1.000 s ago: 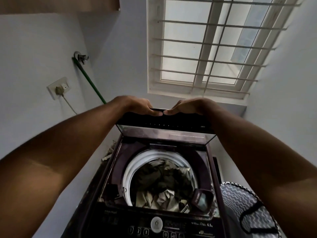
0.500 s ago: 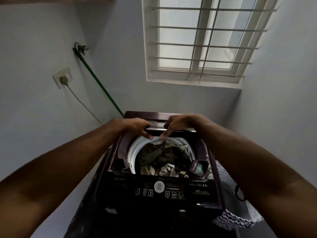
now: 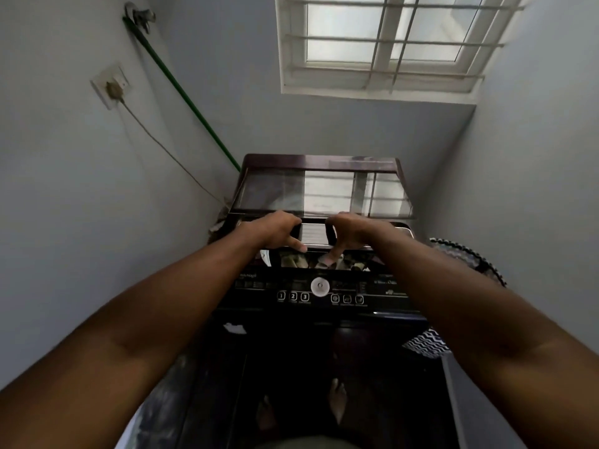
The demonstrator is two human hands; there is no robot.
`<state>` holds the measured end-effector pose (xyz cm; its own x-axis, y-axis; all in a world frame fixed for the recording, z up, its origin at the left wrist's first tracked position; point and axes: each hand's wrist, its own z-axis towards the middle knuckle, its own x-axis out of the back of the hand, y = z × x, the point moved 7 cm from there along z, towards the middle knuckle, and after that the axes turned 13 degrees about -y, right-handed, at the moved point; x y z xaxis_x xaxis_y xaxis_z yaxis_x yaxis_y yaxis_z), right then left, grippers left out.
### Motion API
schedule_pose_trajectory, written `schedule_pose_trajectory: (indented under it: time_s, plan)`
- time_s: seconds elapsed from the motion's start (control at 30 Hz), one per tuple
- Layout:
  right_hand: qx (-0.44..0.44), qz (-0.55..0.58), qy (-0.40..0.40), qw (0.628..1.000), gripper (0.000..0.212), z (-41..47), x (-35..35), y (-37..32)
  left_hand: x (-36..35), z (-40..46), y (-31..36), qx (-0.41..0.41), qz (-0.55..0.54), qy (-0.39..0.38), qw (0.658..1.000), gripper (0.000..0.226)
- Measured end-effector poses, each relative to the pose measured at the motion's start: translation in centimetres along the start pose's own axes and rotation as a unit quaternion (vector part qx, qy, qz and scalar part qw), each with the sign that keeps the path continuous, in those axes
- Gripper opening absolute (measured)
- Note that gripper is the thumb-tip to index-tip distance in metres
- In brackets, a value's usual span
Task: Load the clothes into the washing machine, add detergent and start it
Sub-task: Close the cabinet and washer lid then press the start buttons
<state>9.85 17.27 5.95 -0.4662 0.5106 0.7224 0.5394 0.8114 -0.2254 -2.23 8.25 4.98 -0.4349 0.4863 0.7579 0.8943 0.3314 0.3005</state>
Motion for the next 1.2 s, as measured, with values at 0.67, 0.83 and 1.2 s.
schedule_pose_trajectory:
  time_s: [0.67, 0.83, 1.2]
  plan:
    - [-0.043, -0.011, -0.001, 0.999, 0.094, 5.8, -4.3, 1.6, -5.2, 2.8, -2.1, 0.053, -0.075, 0.085, 0.992, 0.079]
    - [-0.051, -0.051, -0.052, 0.996, 0.092, 6.4, -3.4, 1.0, -4.5, 2.9, -2.2, 0.055, -0.078, 0.080, 0.992, 0.078]
    - [-0.036, -0.048, -0.092, 0.994, 0.094, 7.5, -3.7, 1.2, -3.8, 3.7, -2.2, 0.074, -0.059, 0.065, 0.993, 0.076]
